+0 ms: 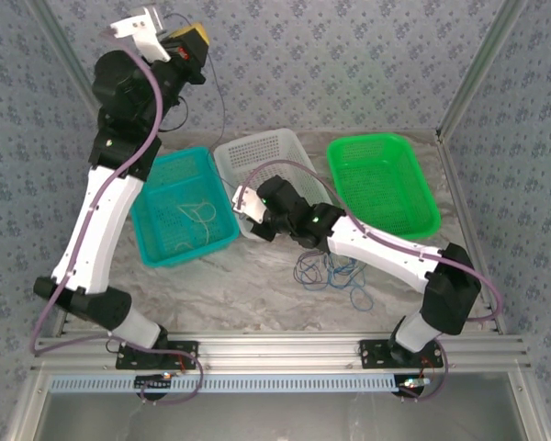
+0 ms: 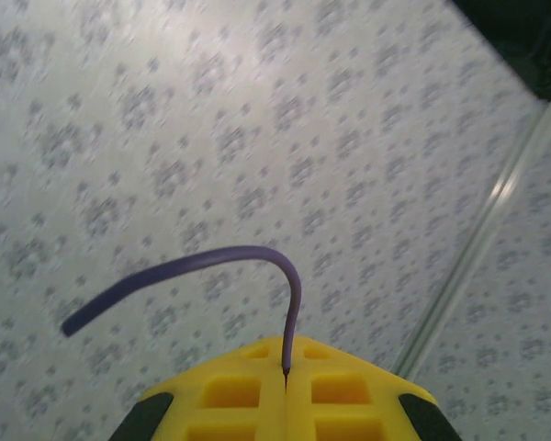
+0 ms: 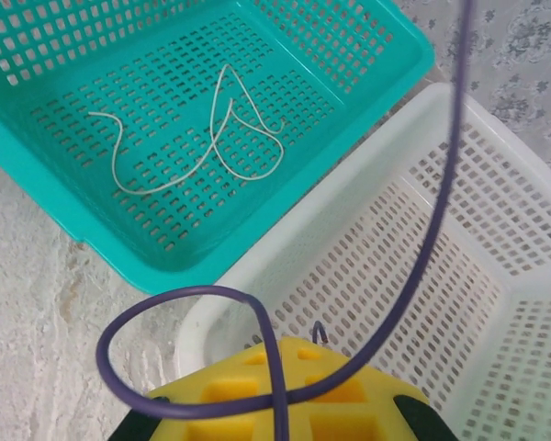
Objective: Untangle the cables
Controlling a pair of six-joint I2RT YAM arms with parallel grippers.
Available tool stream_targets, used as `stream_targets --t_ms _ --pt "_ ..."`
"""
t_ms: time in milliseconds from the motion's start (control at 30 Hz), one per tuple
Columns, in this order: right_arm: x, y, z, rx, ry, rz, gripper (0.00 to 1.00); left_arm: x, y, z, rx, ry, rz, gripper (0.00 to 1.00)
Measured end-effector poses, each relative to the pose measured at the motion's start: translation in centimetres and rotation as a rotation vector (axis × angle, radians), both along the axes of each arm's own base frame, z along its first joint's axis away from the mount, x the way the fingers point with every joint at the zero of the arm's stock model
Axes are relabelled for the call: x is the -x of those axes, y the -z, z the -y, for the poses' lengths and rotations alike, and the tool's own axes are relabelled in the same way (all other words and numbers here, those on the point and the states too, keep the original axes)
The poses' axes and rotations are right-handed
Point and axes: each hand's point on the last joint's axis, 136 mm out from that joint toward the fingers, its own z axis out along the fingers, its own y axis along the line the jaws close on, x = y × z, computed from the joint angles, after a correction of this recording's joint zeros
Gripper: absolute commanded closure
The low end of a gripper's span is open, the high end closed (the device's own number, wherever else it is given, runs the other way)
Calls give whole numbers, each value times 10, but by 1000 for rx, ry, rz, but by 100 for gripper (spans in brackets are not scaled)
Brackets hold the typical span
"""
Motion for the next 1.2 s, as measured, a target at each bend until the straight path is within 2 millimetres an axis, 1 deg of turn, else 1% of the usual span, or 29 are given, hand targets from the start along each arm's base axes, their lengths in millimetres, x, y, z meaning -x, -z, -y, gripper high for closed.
stream_targets --t_ms 100,167,233,333,500,567,600,633,733,800,833,867,967,1033,1100,1133,1167,1200 --pt "-2 -10 9 1 29 23 100 -39 42 3 -20 -20 -119 100" --pt "-3 -19 16 -10 43 35 100 -62 71 6 -32 -26 -197 100" --pt "-3 -27 23 -25 56 37 100 -84 102 12 -48 -26 -276 100" --pt "-2 -37 30 -55 64 27 100 -112 137 25 -71 -8 -379 100" --pt "-4 -52 44 -106 88 14 100 -156 171 50 -103 46 -479 100" --pt "-7 -58 51 -131 108 6 100 -166 185 60 -106 77 -500 99" --pt "-9 -60 56 -146 122 -2 100 -169 196 64 -109 95 -525 99" --pt "-12 -62 61 -162 136 -13 100 -171 212 68 -117 109 -565 98" --pt "-20 -62 74 -199 174 -61 100 -170 257 76 -162 128 -685 93" --pt "-24 -58 82 -215 193 -103 100 -162 274 82 -205 136 -735 90" --pt "-25 -56 85 -222 199 -123 100 -157 279 86 -228 143 -750 89" --pt "-25 -55 86 -232 200 -142 100 -154 280 91 -244 150 -749 86" --pt "-23 -57 86 -275 190 -191 100 -141 275 105 -308 165 -721 66" --pt "-21 -60 88 -311 181 -223 100 -131 274 113 -356 173 -714 42" --pt "-20 -65 91 -346 178 -245 100 -122 275 117 -395 173 -715 36" --pt "-19 -68 93 -362 179 -254 100 -118 275 118 -419 170 -712 30" --pt "-19 -70 95 -378 179 -263 100 -115 276 119 -448 163 -709 21" --pt "-19 -72 97 -391 182 -270 100 -112 276 119 -467 155 -707 18"
